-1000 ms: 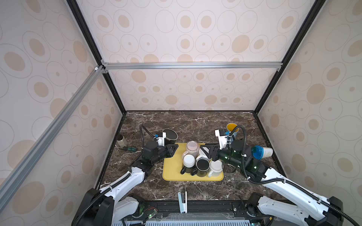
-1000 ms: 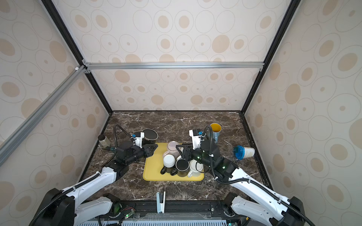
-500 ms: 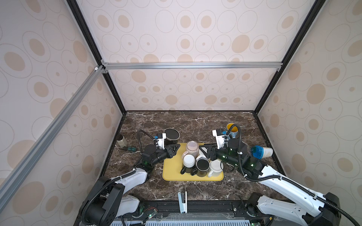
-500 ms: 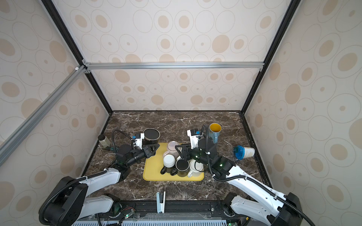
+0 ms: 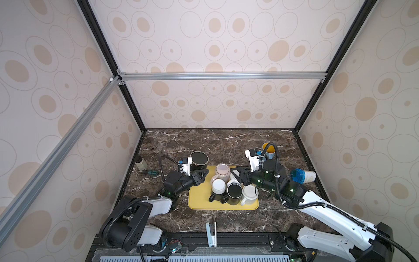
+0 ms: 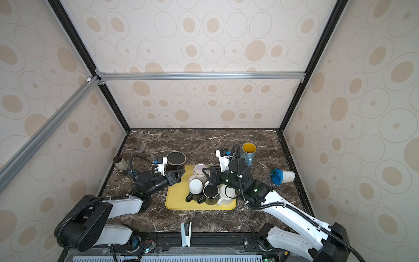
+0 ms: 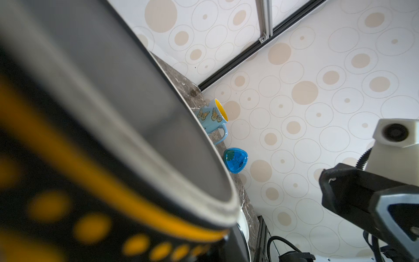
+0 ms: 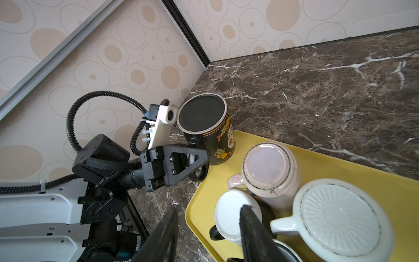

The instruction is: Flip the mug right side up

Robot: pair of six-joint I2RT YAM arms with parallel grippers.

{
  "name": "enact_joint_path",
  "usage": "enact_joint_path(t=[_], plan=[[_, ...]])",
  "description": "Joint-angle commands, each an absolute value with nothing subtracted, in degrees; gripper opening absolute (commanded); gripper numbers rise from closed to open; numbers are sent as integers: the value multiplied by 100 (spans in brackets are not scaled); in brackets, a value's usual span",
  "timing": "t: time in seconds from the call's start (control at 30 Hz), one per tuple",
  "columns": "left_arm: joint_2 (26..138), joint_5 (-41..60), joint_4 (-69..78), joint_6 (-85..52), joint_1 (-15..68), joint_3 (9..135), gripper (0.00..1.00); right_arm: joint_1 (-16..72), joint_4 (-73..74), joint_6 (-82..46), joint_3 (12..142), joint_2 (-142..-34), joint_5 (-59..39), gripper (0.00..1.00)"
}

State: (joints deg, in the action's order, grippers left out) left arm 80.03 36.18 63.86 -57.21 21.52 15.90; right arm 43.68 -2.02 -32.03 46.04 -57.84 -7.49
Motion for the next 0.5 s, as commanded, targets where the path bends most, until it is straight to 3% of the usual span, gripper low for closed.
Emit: enact_joint_path(t=[0.0, 0.23, 0.47], plan=[[8077, 3779, 8033, -5791, 2099, 1663, 0, 4350, -277, -3112, 4748, -5796, -721, 46], [8597, 3845, 8633, -5838, 2073, 1443, 0, 4350, -211, -3093, 4701, -5834, -686, 46], [9651, 4112, 10222, -6522, 1980, 1380, 0, 4346, -301, -3027, 4695, -5874, -642, 46]])
